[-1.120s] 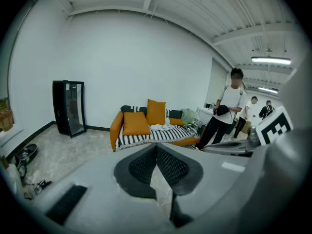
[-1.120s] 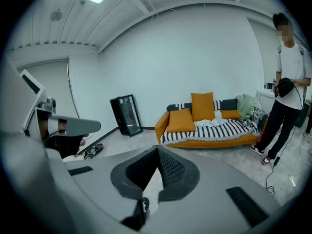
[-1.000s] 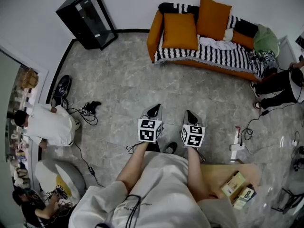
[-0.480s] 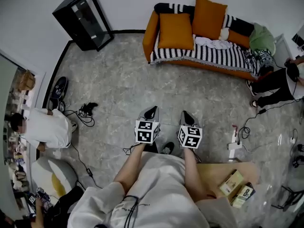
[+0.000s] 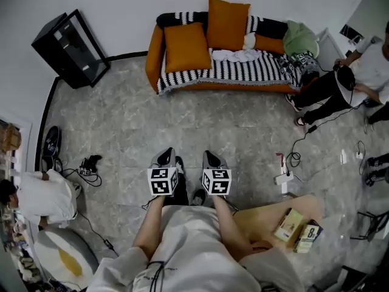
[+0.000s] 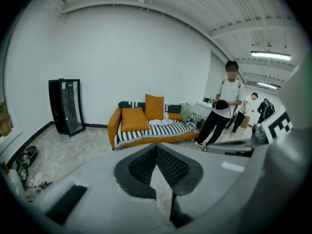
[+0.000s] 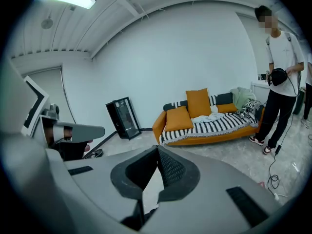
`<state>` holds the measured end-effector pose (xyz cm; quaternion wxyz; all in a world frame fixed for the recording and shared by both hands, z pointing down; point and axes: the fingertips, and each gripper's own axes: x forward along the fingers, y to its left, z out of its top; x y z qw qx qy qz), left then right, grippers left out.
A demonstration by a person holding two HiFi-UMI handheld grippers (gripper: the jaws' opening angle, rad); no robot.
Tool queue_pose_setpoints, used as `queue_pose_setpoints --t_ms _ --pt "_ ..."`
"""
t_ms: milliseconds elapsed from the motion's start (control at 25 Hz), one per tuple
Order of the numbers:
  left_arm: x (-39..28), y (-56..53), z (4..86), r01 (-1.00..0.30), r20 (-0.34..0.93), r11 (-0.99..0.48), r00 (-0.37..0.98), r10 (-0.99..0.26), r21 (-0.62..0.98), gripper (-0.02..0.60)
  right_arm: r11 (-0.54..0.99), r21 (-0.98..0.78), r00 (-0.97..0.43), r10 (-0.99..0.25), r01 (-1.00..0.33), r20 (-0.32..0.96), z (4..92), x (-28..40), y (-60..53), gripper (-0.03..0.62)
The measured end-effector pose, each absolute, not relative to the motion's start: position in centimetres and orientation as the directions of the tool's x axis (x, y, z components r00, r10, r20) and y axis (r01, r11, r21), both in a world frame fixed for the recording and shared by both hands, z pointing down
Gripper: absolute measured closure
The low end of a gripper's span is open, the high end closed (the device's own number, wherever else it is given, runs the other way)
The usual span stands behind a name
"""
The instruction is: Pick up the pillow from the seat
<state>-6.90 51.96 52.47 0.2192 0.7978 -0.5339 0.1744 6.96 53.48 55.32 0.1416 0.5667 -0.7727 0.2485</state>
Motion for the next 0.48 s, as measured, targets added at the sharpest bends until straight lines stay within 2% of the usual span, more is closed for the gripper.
queue_pose_setpoints --t_ms 240,480 --pt "-5.1 47.6 52.8 -0.92 0.503 -0.335 0.392 -0.77 0.203 0.572 0.216 -0.188 -0.283 -0.813 -0.958 0.509 54.6 8.9 50.2 0.586" --pt "-5.2 44.0 52.9 -0.921 0.508 -0.323 0.39 -0.768 0.219 0.572 0.24 -0.183 -0.301 -0.789 -0.953 0.535 55.5 7.6 46.8 0.586"
